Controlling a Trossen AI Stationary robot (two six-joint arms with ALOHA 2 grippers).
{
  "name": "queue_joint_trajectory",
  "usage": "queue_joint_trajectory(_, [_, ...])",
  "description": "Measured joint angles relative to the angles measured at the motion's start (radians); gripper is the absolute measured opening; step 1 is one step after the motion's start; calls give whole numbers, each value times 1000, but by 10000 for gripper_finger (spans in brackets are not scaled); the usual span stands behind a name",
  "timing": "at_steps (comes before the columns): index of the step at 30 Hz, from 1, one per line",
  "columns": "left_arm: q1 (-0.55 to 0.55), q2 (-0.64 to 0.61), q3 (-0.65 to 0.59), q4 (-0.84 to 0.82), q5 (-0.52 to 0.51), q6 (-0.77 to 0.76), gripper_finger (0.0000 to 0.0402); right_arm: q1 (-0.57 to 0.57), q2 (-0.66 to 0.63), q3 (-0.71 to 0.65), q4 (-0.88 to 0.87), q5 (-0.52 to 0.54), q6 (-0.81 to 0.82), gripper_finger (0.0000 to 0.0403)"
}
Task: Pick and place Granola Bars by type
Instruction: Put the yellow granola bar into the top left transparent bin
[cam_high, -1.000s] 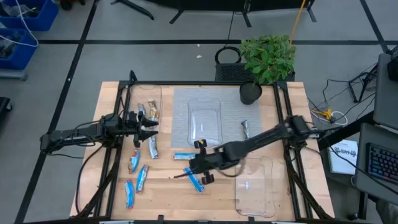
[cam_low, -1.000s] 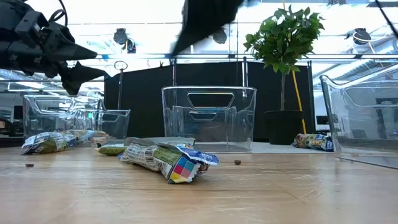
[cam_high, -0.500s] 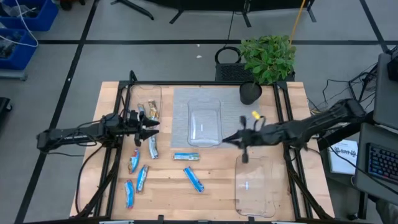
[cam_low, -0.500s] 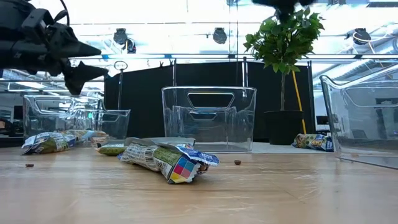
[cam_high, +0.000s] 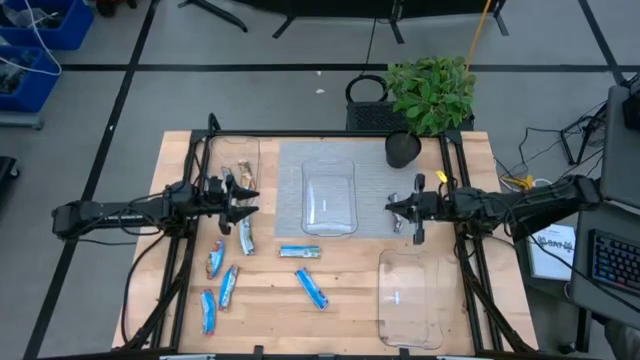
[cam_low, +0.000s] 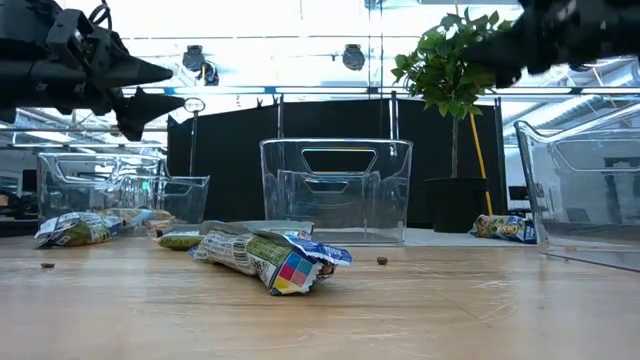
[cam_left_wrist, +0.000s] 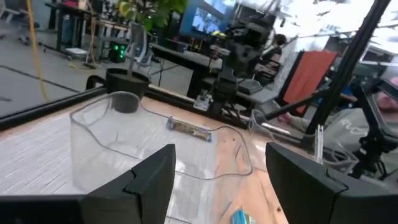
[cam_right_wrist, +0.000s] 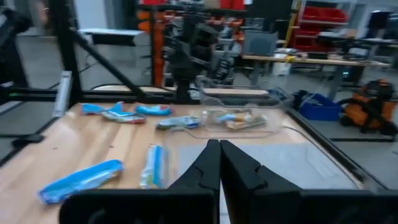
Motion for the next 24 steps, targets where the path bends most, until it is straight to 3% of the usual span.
queue_joint_trajectory(6, [-44,118,45,26,-50,32,253,-66,-90,-111,50,-56,2,0])
queue_joint_trajectory(13, [-112,313,190,-49,-131,124,253,-138,-171,-151,39,-160,-8,0])
queue_joint_trajectory(24, [-215,637,457,-419,-131,198,253,-195,-222,-226,42,-159,-17,0])
